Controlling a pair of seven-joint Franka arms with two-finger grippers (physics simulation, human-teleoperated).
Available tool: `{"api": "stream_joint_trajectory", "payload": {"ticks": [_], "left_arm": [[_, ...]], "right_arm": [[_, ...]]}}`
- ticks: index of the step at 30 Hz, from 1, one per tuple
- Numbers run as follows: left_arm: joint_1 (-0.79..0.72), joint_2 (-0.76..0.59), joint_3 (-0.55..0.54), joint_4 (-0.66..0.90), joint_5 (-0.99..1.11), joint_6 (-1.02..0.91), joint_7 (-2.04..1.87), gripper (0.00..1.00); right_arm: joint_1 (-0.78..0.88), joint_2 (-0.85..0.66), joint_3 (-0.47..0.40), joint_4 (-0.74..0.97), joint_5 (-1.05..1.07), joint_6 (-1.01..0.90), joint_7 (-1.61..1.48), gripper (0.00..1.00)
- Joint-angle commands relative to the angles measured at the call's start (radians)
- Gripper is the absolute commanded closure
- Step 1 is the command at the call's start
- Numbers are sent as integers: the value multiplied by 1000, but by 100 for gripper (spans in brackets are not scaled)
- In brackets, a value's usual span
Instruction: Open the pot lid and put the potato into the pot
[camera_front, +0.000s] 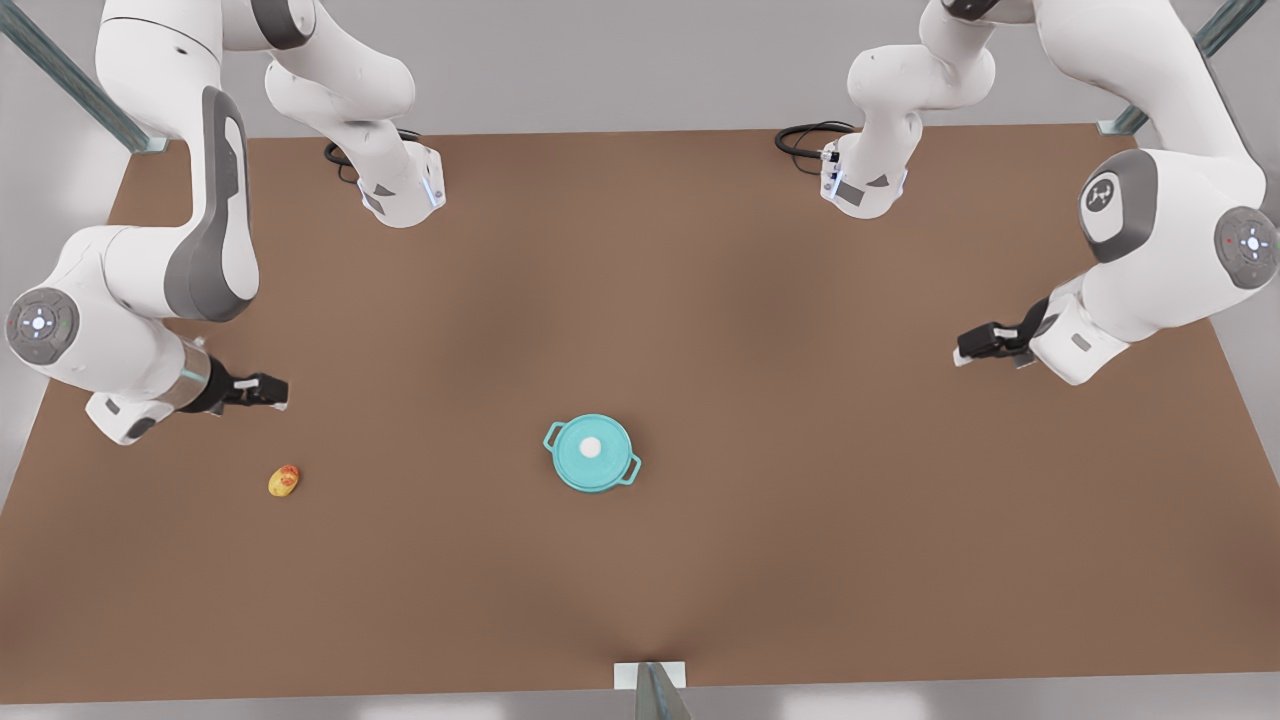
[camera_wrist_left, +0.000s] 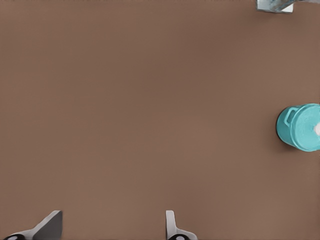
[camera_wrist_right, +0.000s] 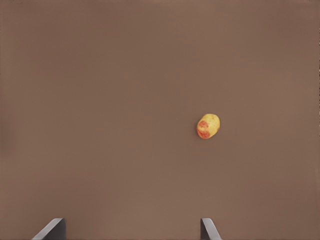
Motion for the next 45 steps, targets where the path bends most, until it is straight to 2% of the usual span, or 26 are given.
{"api": "stream_joint_trajectory", "payload": {"ticks": [1, 2, 4, 6, 7, 8, 11, 13, 18, 21, 26, 29, 30, 35, 45], "left_arm": [[2, -1, -13, -4, -2, 67, 11, 0], [2, 1, -34, -4, -1, 67, -12, 0], [1, 1, -106, -7, 53, 54, -28, 0], [-1, 24, -299, 2, 93, 47, -150, 0], [-33, 33, -354, 7, 111, 50, -274, 0], [-176, 117, -359, 51, 222, 70, -489, 0], [-380, 372, -356, 264, 303, 185, -937, 0], [-493, 550, -347, 467, 357, 189, -1144, 0], [-595, 714, -345, 484, 524, 420, -1399, 0], [-604, 745, -307, 484, 529, 547, -1387, 0], [-605, 780, -235, 484, 530, 598, -1253, 0], [-641, 812, -235, 519, 529, 661, -1256, 0], [-656, 843, -232, 567, 529, 661, -1266, 0], [-668, 855, -200, 567, 530, 679, -1230, 0], [-704, 889, -157, 567, 530, 727, -1218, 0]], "right_arm": [[0, 0, 0, 0, 2, 83, -81, 0], [-2, 0, 0, 2, 3, 86, -80, 0], [3, 10, 1, 2, -18, 125, 211, 0], [-9, 33, 0, 2, -35, 156, 238, 0], [-9, 49, -2, 2, -32, 182, 242, 0], [-9, 75, -2, 2, -31, 198, 245, 0], [-31, 164, -9, -23, -34, 303, 213, 0], [-40, 207, -12, -29, -31, 311, 227, 0], [-81, 214, -12, -215, -26, 626, 265, 0], [-107, 234, -14, -207, -18, 664, 281, 0], [-149, 296, -11, -207, 57, 725, 279, 0], [-149, 331, -8, -213, 61, 725, 268, 0], [-149, 334, -8, -216, 60, 725, 268, 0], [-149, 363, -6, -270, 60, 773, 268, 0], [-164, 392, -6, -264, 52, 799, 268, 0]]}}
